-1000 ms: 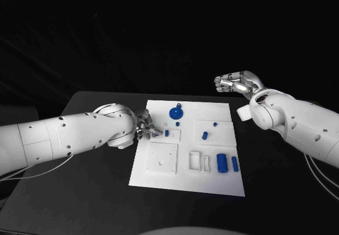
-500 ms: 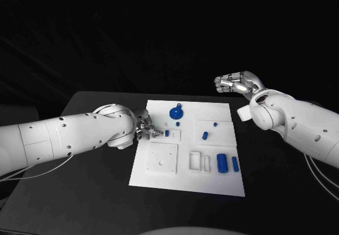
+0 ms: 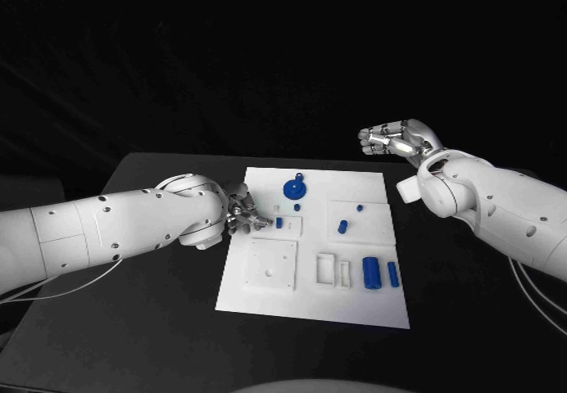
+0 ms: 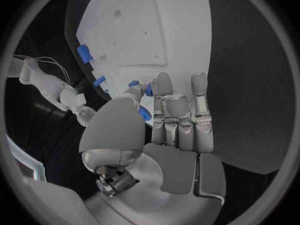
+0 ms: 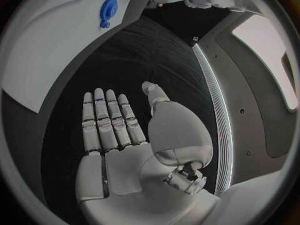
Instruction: Assemble the parts on the task board
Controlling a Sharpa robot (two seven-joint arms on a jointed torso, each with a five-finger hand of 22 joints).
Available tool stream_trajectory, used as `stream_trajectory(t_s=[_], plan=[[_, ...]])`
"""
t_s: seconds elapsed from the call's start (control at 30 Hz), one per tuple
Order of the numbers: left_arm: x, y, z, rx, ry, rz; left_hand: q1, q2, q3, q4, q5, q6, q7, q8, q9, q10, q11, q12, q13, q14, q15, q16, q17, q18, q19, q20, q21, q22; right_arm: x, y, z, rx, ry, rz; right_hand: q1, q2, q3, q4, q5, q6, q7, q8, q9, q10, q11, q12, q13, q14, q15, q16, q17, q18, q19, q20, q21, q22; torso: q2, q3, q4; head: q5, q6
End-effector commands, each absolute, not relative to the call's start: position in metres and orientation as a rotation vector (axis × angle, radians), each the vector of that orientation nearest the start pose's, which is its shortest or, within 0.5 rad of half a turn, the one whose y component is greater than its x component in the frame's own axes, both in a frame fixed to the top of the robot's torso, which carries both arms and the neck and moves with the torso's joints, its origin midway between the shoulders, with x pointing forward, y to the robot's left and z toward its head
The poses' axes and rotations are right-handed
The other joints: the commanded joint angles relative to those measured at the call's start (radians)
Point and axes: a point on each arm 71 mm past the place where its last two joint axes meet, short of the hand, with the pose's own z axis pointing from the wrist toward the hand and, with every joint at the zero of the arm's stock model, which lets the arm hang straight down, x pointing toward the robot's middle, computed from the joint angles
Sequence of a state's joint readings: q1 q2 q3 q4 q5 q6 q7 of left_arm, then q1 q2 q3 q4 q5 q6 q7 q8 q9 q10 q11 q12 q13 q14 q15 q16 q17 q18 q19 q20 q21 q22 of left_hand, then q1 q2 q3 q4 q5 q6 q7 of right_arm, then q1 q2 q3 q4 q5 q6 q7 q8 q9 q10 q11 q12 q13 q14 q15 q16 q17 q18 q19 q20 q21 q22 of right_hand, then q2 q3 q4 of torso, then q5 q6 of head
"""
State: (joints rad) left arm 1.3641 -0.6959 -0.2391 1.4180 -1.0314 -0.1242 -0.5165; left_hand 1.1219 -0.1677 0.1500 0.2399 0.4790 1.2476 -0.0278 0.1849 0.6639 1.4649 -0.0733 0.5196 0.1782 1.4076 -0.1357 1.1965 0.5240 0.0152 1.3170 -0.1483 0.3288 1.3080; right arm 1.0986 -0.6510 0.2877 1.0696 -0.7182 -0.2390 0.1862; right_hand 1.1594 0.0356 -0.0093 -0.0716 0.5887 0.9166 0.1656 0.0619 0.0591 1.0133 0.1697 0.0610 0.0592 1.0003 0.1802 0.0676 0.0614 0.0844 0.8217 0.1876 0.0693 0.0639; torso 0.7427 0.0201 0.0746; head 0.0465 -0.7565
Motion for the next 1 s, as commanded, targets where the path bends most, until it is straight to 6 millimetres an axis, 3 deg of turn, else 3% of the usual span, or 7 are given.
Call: stream_trajectory(t_s=[0.03, 0.07, 0.2, 0.57, 0.77, 0.8, 1.0], plan=[[0.5057, 0.1884, -0.2142, -0.248, 2.147, -0.344, -0.010, -0.009, -0.002, 0.013, -0.011, 0.001, 0.006, -0.004, 0.001, 0.049, 0.005, -0.003, 0.001, -0.008, -0.001, -0.007, -0.001, -0.015, 0.002, -0.005, -0.005, 0.016, 0.5736, -0.2538, -0.1620, 0.681, 1.446, 1.124, 0.002, -0.004, -0.004, 0.003, 0.004, -0.001, 0.002, -0.004, -0.001, -0.006, 0.001, -0.002, -0.001, -0.006, -0.002, -0.007, -0.001, 0.019, -0.004, -0.001, 0.000, -0.001, 0.000, 0.0001, 0.0000, 0.000, 0.001], [0.5057, 0.1885, -0.2142, -0.250, 2.147, -0.344, -0.011, -0.010, -0.003, 0.016, -0.017, 0.001, 0.006, -0.004, 0.001, 0.049, 0.005, -0.003, 0.001, -0.008, -0.001, -0.007, -0.001, -0.015, 0.002, -0.005, -0.005, 0.016, 0.5736, -0.2538, -0.1620, 0.681, 1.446, 1.124, 0.002, -0.004, -0.004, 0.003, 0.004, -0.001, 0.002, -0.004, -0.001, -0.006, 0.001, -0.002, -0.001, -0.006, -0.002, -0.007, -0.001, 0.019, -0.004, -0.001, 0.000, -0.001, 0.000, -0.0001, 0.0000, -0.002, 0.001], [0.5060, 0.1892, -0.2143, -0.254, 2.150, -0.339, -0.046, -0.018, 0.000, 0.042, -0.120, 0.003, 0.009, -0.002, 0.004, 0.049, 0.007, -0.002, 0.003, -0.009, 0.000, -0.007, -0.001, -0.015, 0.001, -0.004, -0.006, 0.016, 0.5739, -0.2548, -0.1627, 0.684, 1.445, 1.119, -0.001, -0.007, -0.009, 0.006, 0.009, -0.004, 0.003, -0.004, -0.001, -0.007, 0.002, -0.002, -0.001, -0.011, -0.001, -0.007, -0.002, 0.019, -0.008, 0.000, -0.001, -0.002, 0.000, -0.0004, 0.0004, -0.006, 0.002], [0.5061, 0.1899, -0.2145, -0.253, 2.158, -0.334, -0.044, -0.017, 0.003, 0.041, -0.124, 0.004, 0.008, 0.002, 0.010, 0.049, 0.007, -0.001, 0.004, -0.008, -0.001, -0.006, 0.000, -0.015, 0.001, -0.004, -0.006, 0.016, 0.5740, -0.2554, -0.1641, 0.688, 1.446, 1.115, -0.001, -0.008, -0.016, 0.008, 0.023, -0.004, 0.003, -0.004, -0.001, -0.008, 0.002, -0.002, -0.001, -0.014, 0.000, -0.007, -0.002, 0.019, -0.010, 0.000, 0.000, -0.001, 0.000, -0.0004, -0.0003, -0.004, 0.001], [0.5059, 0.1890, -0.2140, -0.256, 2.154, -0.340, -0.045, -0.016, 0.002, 0.041, -0.125, -0.009, 0.007, 0.026, 0.024, 0.049, 0.005, -0.001, 0.003, -0.010, -0.001, -0.005, 0.001, -0.015, 0.001, -0.005, -0.006, 0.016, 0.5735, -0.2539, -0.1642, 0.687, 1.446, 1.119, -0.004, -0.008, -0.031, 0.013, 0.027, -0.007, 0.003, -0.004, -0.001, -0.009, 0.002, -0.002, -0.001, -0.017, 0.000, -0.007, -0.002, 0.019, -0.011, 0.001, 0.000, -0.001, 0.000, -0.0001, -0.0002, -0.004, 0.003], [0.5059, 0.1890, -0.2139, -0.256, 2.154, -0.340, -0.044, -0.015, 0.004, 0.041, -0.124, -0.025, 0.007, 0.057, 0.009, 0.049, 0.005, -0.003, 0.005, -0.009, -0.001, -0.006, 0.000, -0.015, 0.002, -0.004, -0.005, 0.016, 0.5735, -0.2537, -0.1643, 0.687, 1.446, 1.119, -0.004, -0.008, -0.032, 0.014, 0.028, -0.007, 0.003, -0.004, -0.001, -0.009, 0.002, -0.002, -0.001, -0.017, 0.000, -0.007, -0.002, 0.019, -0.011, 0.001, 0.000, -0.001, 0.000, -0.0002, 0.0000, -0.005, 0.003], [0.5051, 0.1896, -0.2136, -0.265, 2.158, -0.347, -0.044, -0.016, 0.004, 0.040, -0.124, -0.026, 0.007, 0.063, 0.004, 0.049, 0.005, -0.003, 0.005, -0.009, -0.002, -0.006, 0.000, -0.015, 0.002, -0.005, -0.005, 0.016, 0.5735, -0.2541, -0.1647, 0.688, 1.447, 1.118, 0.000, -0.005, -0.046, 0.016, 0.029, -0.008, 0.004, -0.004, -0.001, -0.009, 0.003, -0.002, -0.001, -0.017, 0.000, -0.007, -0.002, 0.019, -0.012, 0.001, 0.000, -0.001, 0.000, -0.0001, 0.0008, -0.005, 0.002]])
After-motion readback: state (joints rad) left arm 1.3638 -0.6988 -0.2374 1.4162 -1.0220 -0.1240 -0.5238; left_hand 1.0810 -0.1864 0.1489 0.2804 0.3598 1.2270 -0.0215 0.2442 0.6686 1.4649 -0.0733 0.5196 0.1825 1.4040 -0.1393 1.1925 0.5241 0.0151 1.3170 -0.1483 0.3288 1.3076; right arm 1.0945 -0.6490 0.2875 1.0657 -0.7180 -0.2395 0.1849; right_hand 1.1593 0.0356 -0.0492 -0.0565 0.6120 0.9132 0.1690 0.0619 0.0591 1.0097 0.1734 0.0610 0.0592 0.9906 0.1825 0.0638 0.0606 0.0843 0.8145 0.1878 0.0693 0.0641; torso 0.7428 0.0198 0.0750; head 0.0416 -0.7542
